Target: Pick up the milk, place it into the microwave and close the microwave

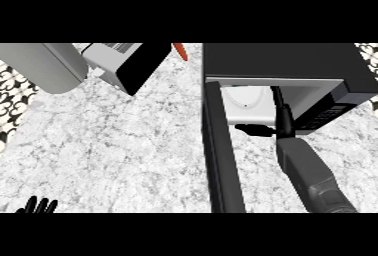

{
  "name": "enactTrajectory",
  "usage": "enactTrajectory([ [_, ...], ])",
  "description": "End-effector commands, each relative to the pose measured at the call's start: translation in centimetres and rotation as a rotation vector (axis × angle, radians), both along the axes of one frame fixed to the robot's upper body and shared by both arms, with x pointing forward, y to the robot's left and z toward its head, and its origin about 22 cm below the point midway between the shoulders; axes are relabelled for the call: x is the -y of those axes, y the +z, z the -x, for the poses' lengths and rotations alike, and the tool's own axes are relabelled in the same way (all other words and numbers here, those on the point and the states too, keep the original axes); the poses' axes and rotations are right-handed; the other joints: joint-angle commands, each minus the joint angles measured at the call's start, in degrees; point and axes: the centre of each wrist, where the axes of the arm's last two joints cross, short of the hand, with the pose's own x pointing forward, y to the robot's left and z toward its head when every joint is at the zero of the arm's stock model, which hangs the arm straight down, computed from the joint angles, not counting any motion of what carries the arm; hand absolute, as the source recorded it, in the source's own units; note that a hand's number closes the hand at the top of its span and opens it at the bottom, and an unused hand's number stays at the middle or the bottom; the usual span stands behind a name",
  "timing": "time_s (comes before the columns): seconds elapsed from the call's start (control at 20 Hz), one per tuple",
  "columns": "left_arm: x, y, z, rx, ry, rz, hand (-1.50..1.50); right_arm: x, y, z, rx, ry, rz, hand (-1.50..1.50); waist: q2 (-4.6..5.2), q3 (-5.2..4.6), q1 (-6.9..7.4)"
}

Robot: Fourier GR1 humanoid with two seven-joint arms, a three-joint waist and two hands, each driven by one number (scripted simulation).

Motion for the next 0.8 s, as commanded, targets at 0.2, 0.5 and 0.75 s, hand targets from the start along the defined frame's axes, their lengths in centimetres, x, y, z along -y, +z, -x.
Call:
enactTrajectory([
  [0.2, 2.0, -0.7, 0.2, -0.012, -0.14, 0.042, -1.5, 0.1, -3.3, 3.7, -0.026, 0.22, -0.206, -1.5, -0.66, -0.1, -1.6],
  [0.5, 4.5, 0.1, -0.1, 0.005, -0.23, 0.029, -1.5, 0.5, -5.8, 7.8, -0.02, 0.256, -0.292, -1.5, -1.0, -0.16, -2.39],
  [0.75, 6.3, 0.1, -3.4, -0.026, -0.317, -0.021, -1.5, 2.4, -5.3, 10.0, 0.016, 0.224, -0.255, -1.5, -0.79, -0.19, -2.91],
])
